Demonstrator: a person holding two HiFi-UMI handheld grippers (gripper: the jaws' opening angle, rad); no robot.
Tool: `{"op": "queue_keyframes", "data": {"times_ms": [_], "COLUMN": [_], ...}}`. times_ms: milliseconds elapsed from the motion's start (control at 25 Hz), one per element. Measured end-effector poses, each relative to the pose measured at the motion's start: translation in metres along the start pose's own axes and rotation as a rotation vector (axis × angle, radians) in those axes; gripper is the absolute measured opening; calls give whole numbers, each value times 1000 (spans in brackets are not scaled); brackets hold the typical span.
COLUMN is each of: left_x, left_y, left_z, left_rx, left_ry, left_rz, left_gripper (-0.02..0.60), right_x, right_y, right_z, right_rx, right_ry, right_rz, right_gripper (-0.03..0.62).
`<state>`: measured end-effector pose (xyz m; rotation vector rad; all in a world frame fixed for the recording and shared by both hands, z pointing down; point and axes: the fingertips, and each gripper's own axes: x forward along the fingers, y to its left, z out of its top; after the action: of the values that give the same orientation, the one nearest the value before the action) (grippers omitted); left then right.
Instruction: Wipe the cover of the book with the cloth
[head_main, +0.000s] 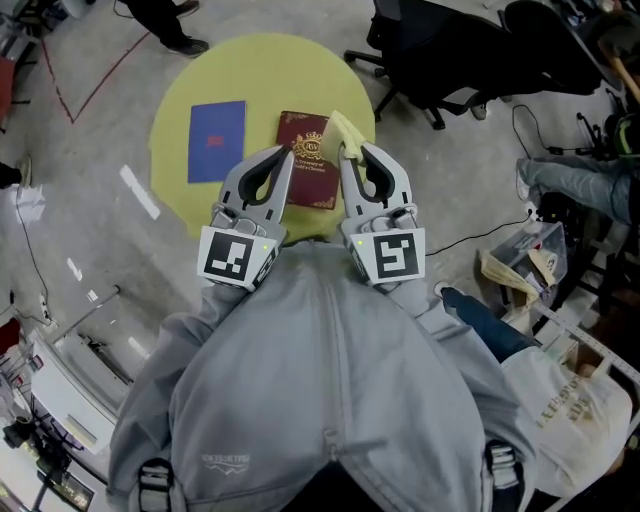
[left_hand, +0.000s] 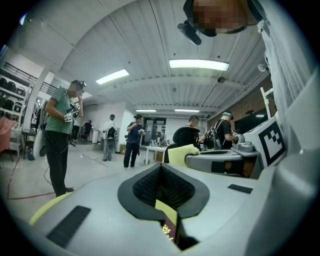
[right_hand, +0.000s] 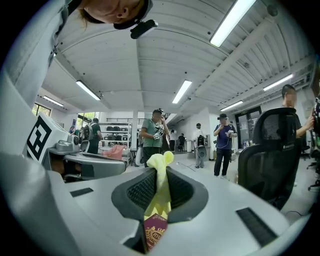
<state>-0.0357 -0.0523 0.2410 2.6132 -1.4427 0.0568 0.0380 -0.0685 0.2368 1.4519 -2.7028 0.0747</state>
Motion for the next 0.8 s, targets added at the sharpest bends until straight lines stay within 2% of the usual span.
{"op": "queue_keyframes", "data": {"times_ms": [240,360,480,800], "left_x": [3,4,5,15], "left_y": [14,19,25,39], "left_z": [-14,-22,-31,-69], "left_rx": [-19,-24,-27,-42], "left_ry": [28,44,75,135], "left_rz": [-8,-9,-3,-1], "left_gripper": [18,18,18,18], "right_x": [15,22,26,52], "right_y": [0,2,4,2], "right_z": [-19,-26,-41,-72], "right_rx": [7,9,15,27], "right_ry": [82,71,126,107], "right_rz": [-25,-17,-10,27], "right_gripper": [57,57,57,57]}}
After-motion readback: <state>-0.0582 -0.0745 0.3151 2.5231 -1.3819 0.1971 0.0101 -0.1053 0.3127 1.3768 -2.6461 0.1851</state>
